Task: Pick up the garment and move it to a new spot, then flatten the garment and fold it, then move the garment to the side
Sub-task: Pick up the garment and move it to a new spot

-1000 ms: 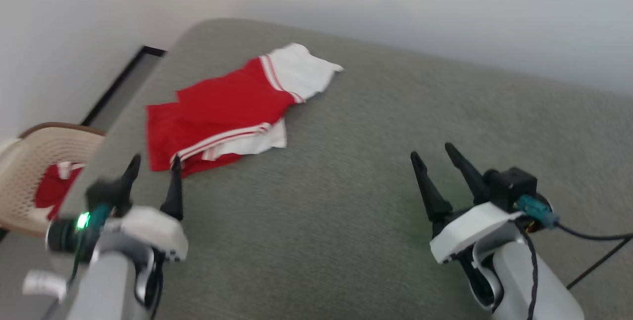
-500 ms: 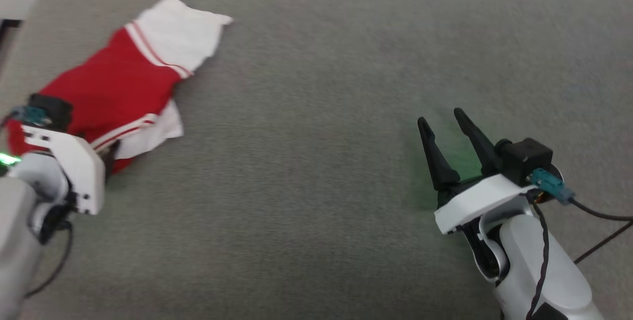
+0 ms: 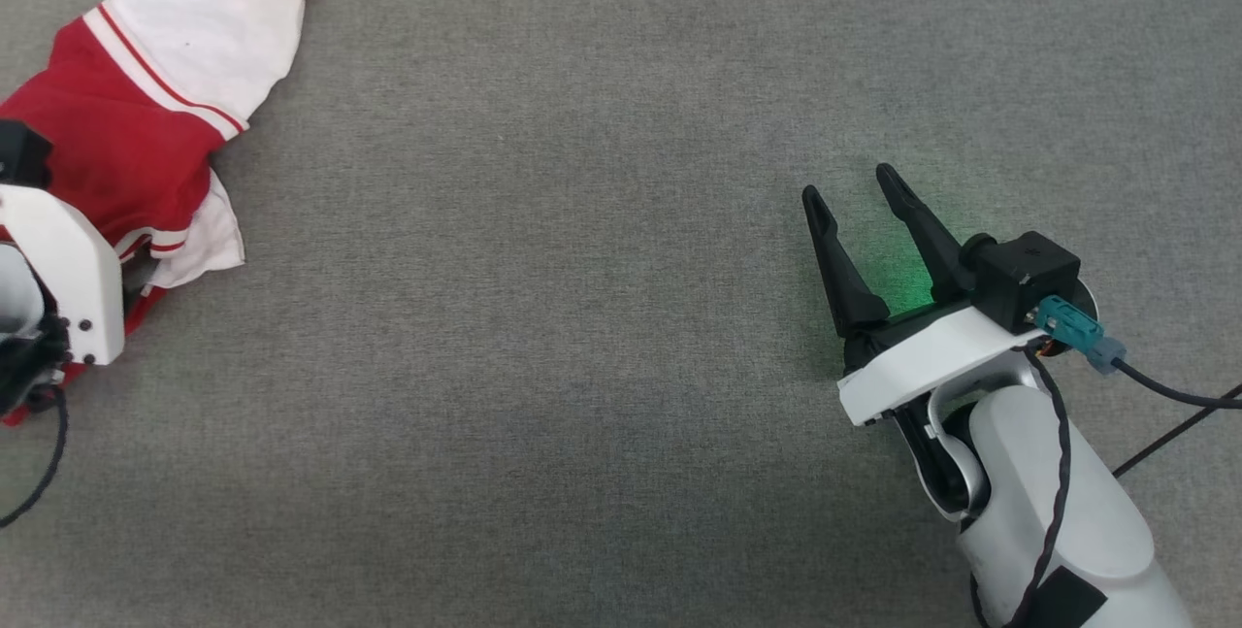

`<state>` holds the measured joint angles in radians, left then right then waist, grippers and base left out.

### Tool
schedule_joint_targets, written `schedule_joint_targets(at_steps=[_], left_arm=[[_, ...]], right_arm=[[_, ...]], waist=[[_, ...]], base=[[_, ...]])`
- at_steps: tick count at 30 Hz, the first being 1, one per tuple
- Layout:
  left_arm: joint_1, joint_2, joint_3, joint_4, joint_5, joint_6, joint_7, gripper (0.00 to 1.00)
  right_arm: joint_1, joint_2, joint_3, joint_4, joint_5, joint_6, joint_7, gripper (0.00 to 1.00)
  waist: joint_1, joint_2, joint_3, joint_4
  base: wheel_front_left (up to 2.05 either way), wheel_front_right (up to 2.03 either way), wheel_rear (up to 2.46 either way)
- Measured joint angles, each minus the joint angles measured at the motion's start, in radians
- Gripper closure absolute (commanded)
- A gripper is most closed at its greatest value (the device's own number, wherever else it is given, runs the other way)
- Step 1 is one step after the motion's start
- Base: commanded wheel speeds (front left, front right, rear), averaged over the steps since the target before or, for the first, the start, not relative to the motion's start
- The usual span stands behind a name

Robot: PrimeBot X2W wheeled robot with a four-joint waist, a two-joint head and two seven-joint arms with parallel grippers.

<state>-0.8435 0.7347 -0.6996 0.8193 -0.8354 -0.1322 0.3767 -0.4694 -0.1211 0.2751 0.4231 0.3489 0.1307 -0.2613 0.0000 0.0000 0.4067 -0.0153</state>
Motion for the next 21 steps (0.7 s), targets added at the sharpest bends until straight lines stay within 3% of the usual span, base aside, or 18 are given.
schedule_joint_targets(at_steps=[1, 3, 4, 9, 21], left_arm=[[-0.007, 0.002, -0.010, 0.001, -0.020, 0.000, 0.012, 0.26], [-0.017, 0.012, -0.031, 0.000, -0.035, 0.000, 0.021, 0.96], [-0.020, 0.016, -0.038, 0.001, -0.047, 0.000, 0.021, 1.00], [-0.037, 0.026, -0.075, 0.017, -0.050, 0.000, -0.038, 1.00], [-0.165, -0.016, -0.172, 0.003, 0.083, 0.000, -0.246, 1.00]], right_arm=[[-0.002, 0.001, 0.002, -0.001, -0.001, 0.000, 0.000, 0.00], [-0.006, 0.001, 0.005, -0.003, -0.003, 0.000, 0.000, 0.00], [-0.008, 0.001, 0.005, -0.004, -0.003, 0.000, 0.000, 0.00], [-0.008, 0.004, 0.002, -0.007, -0.007, 0.000, 0.000, 0.00], [0.052, 0.033, -0.021, 0.000, 0.014, 0.000, 0.000, 0.00]], waist=[[0.0000, 0.0000, 0.004, -0.003], [0.0000, 0.0001, 0.010, -0.007], [0.0000, 0.0001, 0.012, -0.009], [0.0000, 0.0000, 0.000, -0.008], [0.0000, 0.0000, -0.137, -0.008]], base=[[0.00, 0.00, 0.00], [0.00, 0.00, 0.00], [0.00, 0.00, 0.00], [0.00, 0.00, 0.00], [0.00, 0.00, 0.00]])
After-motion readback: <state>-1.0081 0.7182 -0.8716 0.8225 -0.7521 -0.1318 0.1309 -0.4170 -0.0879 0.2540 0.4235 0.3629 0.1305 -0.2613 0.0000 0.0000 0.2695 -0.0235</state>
